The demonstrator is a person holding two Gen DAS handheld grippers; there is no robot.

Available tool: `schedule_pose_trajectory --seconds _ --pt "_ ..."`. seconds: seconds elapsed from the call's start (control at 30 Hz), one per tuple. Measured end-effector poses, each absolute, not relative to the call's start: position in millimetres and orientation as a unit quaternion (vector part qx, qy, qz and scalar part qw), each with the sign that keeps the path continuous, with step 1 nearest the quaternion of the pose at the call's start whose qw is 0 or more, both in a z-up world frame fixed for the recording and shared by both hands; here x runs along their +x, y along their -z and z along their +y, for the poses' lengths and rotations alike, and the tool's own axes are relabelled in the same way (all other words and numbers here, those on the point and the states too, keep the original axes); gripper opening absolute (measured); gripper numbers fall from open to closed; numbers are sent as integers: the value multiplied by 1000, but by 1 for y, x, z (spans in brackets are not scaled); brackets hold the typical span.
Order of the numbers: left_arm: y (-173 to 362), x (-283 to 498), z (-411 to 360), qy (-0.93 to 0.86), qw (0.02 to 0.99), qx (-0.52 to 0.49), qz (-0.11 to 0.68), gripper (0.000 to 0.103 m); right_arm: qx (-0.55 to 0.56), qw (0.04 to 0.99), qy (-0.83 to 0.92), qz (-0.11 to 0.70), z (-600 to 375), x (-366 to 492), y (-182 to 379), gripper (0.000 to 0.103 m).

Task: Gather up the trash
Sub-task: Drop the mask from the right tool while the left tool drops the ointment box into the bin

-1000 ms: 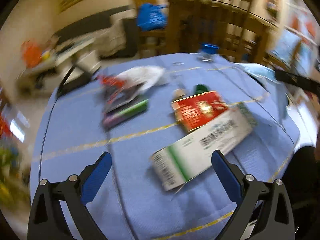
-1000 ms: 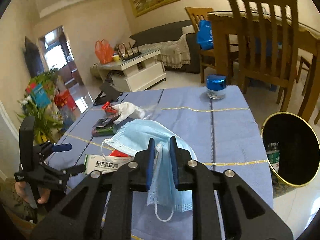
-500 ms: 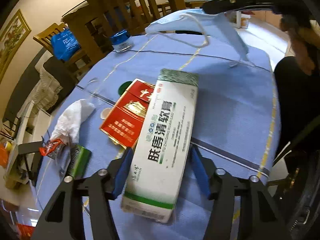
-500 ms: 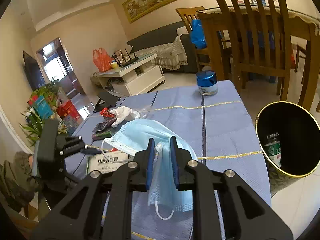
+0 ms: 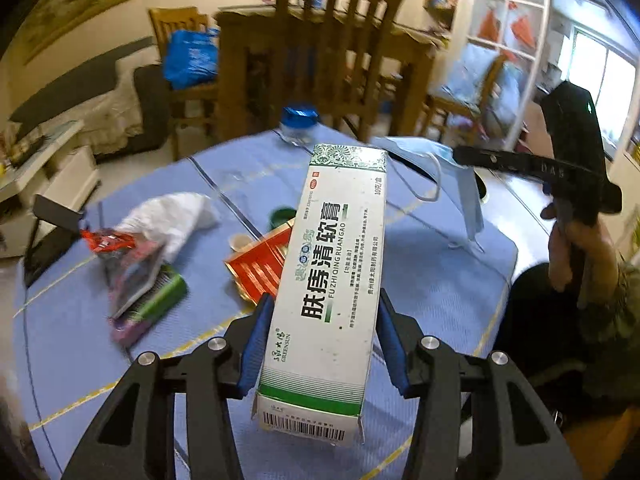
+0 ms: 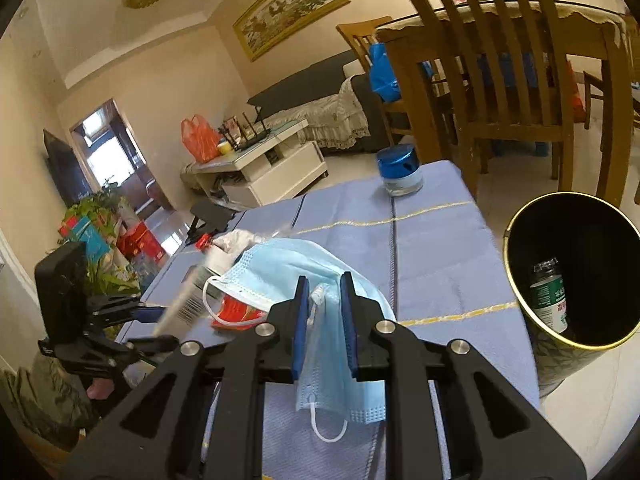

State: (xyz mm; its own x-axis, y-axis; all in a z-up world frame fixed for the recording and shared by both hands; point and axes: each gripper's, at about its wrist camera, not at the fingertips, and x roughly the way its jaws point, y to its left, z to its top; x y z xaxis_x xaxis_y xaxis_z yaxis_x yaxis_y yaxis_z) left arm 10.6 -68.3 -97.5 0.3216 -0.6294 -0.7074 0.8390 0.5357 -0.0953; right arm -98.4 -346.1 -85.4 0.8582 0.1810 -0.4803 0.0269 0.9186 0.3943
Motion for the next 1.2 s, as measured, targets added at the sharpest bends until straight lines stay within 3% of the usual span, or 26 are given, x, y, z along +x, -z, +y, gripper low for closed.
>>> schedule_pose_trajectory --seconds 0.33,0.37,0.4,0.53,0.6,0.67,0.8,1.07,1.2 --pt "72 -6 -127 480 795 143 341 47 248 944 77 204 -465 -88 56 16" --pt "70 -7 -135 487 792 142 340 26 255 942 88 201 -478 -86 57 16" --pt "70 -9 -141 487 790 144 344 30 259 939 100 202 -488 -86 60 16" --pt "84 -10 -171 489 778 161 360 28 289 918 150 227 -528 -77 96 19" --pt "92 -9 -181 493 769 159 375 25 331 896 173 240 -547 -78 115 47" --pt "97 -9 -193 492 766 164 378 24 366 890 182 202 -566 -95 114 63" --pt "99 -6 -208 494 763 169 381 23 347 908 185 145 -571 -117 95 63" --pt "97 -4 -241 492 759 181 385 22 353 913 174 107 -569 -132 89 62" --pt "68 -1 -285 512 767 175 344 22 359 913 177 76 -562 -149 78 61"
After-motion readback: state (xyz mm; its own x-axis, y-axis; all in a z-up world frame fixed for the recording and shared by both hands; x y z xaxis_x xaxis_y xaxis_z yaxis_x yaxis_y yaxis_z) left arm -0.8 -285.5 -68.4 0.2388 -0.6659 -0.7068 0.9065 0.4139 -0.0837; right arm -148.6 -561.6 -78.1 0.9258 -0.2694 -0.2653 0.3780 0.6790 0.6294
